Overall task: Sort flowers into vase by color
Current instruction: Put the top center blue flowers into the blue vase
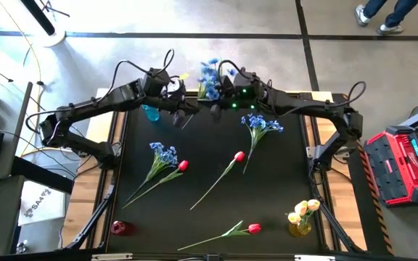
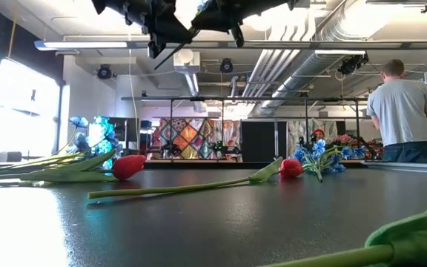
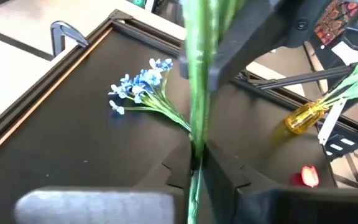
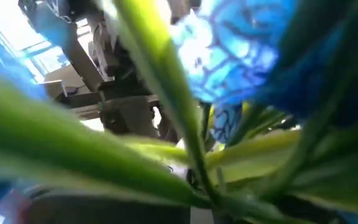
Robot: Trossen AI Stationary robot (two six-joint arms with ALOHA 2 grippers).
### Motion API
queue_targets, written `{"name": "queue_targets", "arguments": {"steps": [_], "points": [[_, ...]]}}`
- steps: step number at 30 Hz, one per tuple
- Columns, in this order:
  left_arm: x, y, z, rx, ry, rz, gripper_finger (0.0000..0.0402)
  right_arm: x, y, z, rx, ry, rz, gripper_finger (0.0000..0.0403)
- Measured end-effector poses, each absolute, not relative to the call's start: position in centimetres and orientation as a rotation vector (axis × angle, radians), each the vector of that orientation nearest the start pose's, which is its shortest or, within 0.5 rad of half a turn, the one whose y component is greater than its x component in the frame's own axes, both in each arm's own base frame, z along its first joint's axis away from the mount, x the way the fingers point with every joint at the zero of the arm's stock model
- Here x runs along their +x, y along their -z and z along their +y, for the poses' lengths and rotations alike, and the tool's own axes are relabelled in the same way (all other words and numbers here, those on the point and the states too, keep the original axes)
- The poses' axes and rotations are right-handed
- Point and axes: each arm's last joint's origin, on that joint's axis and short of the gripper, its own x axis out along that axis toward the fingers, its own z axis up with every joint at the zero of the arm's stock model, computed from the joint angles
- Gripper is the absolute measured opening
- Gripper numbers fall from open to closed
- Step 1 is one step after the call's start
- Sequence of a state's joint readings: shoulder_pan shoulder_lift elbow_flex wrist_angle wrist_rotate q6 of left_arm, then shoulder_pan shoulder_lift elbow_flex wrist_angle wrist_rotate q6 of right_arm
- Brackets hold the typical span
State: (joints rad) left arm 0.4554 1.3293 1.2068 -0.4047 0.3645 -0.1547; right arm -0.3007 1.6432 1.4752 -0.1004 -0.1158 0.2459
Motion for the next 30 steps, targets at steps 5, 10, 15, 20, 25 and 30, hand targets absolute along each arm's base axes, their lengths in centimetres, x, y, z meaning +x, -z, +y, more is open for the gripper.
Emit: {"name": "queue_targets", "arguments": {"steps": [5, 10, 15, 20, 25, 30], "points": [[26.7, -34.3, 11.3, -0.345, -0.106, 0.466, 0.0094, 36.6, -35.7, -11.0, 0.266, 0.205, 0.277, 0.0006], [27.5, -34.7, 11.1, -0.311, -0.082, 0.396, 0.0155, 36.6, -35.5, -10.9, 0.262, 0.167, 0.3, 0.0003], [28.4, -34.2, 11.3, -0.315, -0.075, 0.391, 0.0177, 36.5, -35.3, -10.9, 0.253, 0.162, 0.322, 0.0002], [28.6, -33.8, 11.4, -0.325, -0.074, 0.413, 0.0141, 36.4, -35.1, -10.9, 0.238, 0.161, 0.345, 0.0001], [27.6, -34.1, 11.6, -0.383, -0.13, 0.437, 0.0102, 36.8, -35.2, -11.1, 0.19, 0.179, 0.31, 0.0001], [24.1, -34.3, 11.8, -0.428, -0.291, 0.57, 0.0095, 38.3, -34.0, -12.5, 0.188, 0.23, 0.354, 0.0]]}}
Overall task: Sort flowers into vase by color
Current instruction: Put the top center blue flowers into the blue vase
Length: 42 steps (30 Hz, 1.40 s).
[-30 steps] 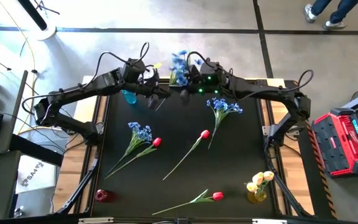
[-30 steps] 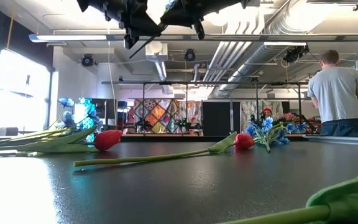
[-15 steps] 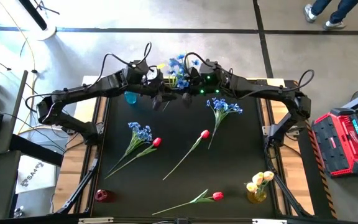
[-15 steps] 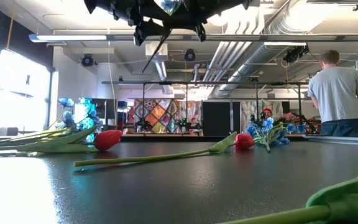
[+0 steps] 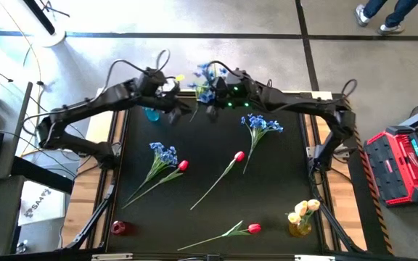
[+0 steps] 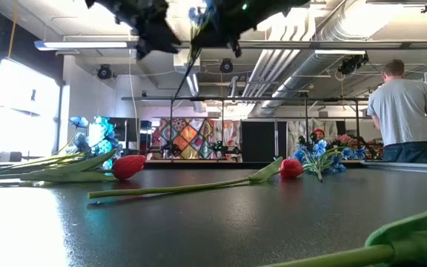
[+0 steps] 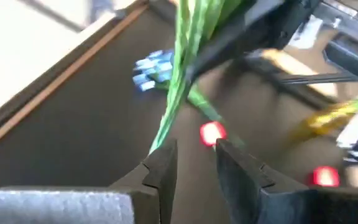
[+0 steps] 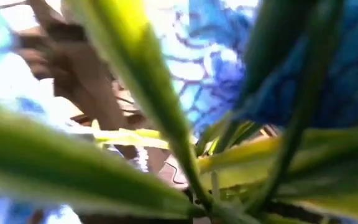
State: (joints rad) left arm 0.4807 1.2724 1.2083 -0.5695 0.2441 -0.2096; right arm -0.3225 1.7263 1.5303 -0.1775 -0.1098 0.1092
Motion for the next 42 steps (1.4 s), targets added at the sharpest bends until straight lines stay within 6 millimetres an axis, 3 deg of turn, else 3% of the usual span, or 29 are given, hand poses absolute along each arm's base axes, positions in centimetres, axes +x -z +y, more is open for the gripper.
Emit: {"name": "queue_targets", "arguments": {"steps": [5, 9, 18, 24, 29, 35, 42], "points": [[20.2, -35.8, 11.6, -0.423, -0.549, 0.579, 0.0095, 40.4, -33.2, -13.2, 0.193, 0.229, 0.372, 0.0], [19.2, -36.3, 11.3, -0.386, -0.558, 0.581, 0.0099, 41.6, -33.5, -13.5, 0.191, 0.196, 0.363, 0.0], [22.5, -35.5, 11.3, -0.358, -0.384, 0.544, 0.0159, 41.6, -37.0, -13.6, 0.142, 0.156, 0.299, 0.0], [24.3, -35.5, 11.9, -0.337, -0.374, 0.459, 0.0173, 41.4, -36.9, -13.8, 0.151, 0.135, 0.315, 0.0], [24.4, -35.4, 12.1, -0.327, -0.414, 0.46, 0.0133, 41.4, -36.7, -13.7, 0.164, 0.128, 0.329, 0.0003], [24.1, -35.3, 12.4, -0.319, -0.433, 0.478, 0.0013, 41.3, -36.9, -13.8, 0.166, 0.178, 0.325, 0.0065], [23.3, -35.2, 13.6, -0.281, -0.526, 0.491, 0.0004, 40.5, -38.9, -14.2, 0.217, 0.217, 0.316, 0.0161]]}}
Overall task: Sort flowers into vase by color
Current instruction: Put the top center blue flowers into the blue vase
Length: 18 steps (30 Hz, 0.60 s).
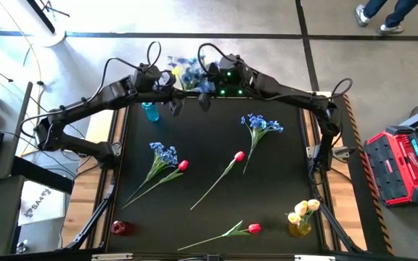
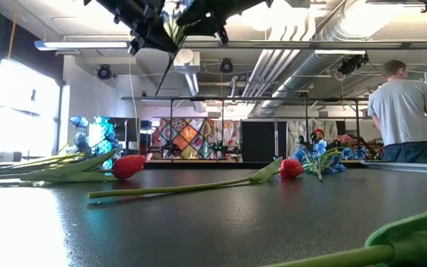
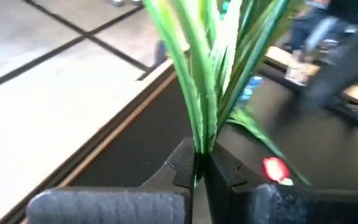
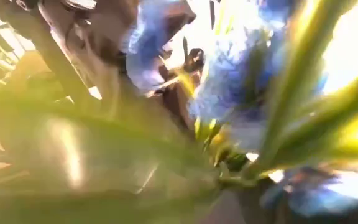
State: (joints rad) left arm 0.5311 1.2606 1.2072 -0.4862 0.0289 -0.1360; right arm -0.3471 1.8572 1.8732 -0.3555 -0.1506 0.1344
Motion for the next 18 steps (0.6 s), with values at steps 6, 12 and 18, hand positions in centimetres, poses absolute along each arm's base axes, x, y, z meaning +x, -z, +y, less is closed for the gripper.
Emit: {"name": "queue_targets", "arguments": {"steps": [6, 12, 18], "points": [[20.9, -35.7, 15.5, -0.267, -0.758, 0.486, 0.0001, 39.4, -39.0, -14.1, 0.252, 0.325, 0.465, 0.0189], [18.1, -35.9, 17.0, -0.285, -0.889, 0.435, 0.0001, 38.7, -37.9, -14.0, 0.263, 0.378, 0.599, 0.0185], [14.6, -33.2, 16.0, -0.353, -0.978, 0.273, 0.0, 38.3, -38.3, -13.9, 0.256, 0.402, 0.593, 0.0184]]}}
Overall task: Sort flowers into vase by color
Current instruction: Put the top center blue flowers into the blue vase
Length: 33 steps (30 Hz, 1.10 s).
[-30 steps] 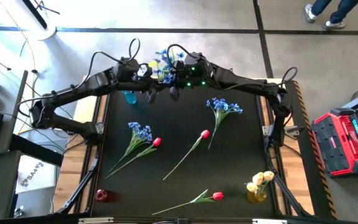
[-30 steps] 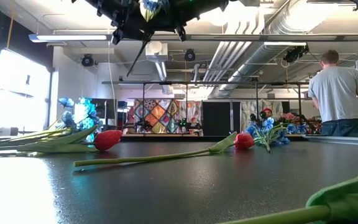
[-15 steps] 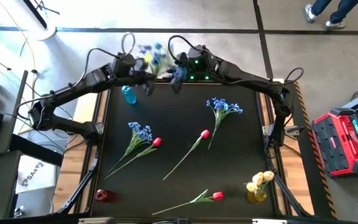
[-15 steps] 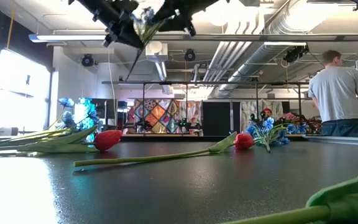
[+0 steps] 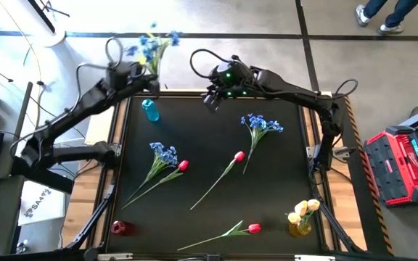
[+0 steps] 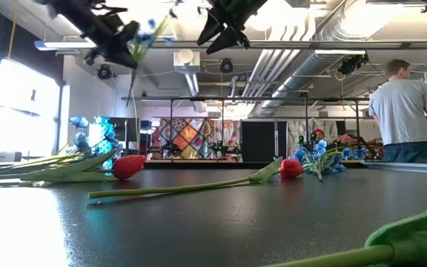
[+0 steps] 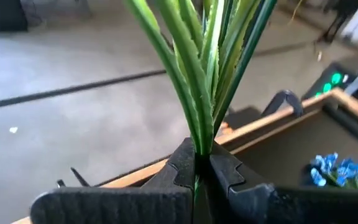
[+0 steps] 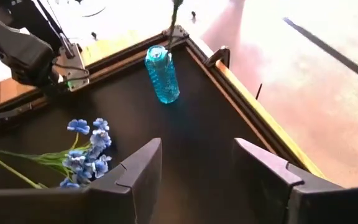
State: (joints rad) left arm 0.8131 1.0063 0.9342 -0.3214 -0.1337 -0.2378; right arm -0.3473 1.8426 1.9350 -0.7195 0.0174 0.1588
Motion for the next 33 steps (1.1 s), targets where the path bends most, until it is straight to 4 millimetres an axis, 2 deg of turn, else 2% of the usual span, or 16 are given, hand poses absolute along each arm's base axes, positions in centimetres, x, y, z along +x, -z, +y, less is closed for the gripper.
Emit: {"name": "queue_targets", "arguments": {"steps": [4, 8, 14, 20, 24, 33], "points": [[12.9, -32.6, 14.3, -0.32, -1.013, 0.186, 0.0, 38.1, -38.7, -13.9, 0.252, 0.403, 0.584, 0.0183], [11.3, -32.9, 13.0, -0.259, -1.09, 0.147, 0.0, 38.0, -38.6, -14.2, 0.26, 0.395, 0.584, 0.0183], [9.8, -30.9, 11.6, -0.263, -1.155, 0.12, 0.0, 37.8, -38.6, -14.8, 0.267, 0.41, 0.578, 0.0183], [9.4, -28.8, 11.3, -0.248, -1.175, 0.069, 0.0, 37.7, -38.6, -15.1, 0.269, 0.416, 0.578, 0.0183], [9.5, -27.6, 11.4, -0.21, -1.169, 0.106, 0.0, 37.7, -38.6, -15.0, 0.269, 0.41, 0.578, 0.0183], [9.6, -25.3, 11.5, -0.246, -1.174, 0.153, 0.001, 37.7, -38.6, -15.0, 0.315, 0.41, 0.577, 0.0183]]}}
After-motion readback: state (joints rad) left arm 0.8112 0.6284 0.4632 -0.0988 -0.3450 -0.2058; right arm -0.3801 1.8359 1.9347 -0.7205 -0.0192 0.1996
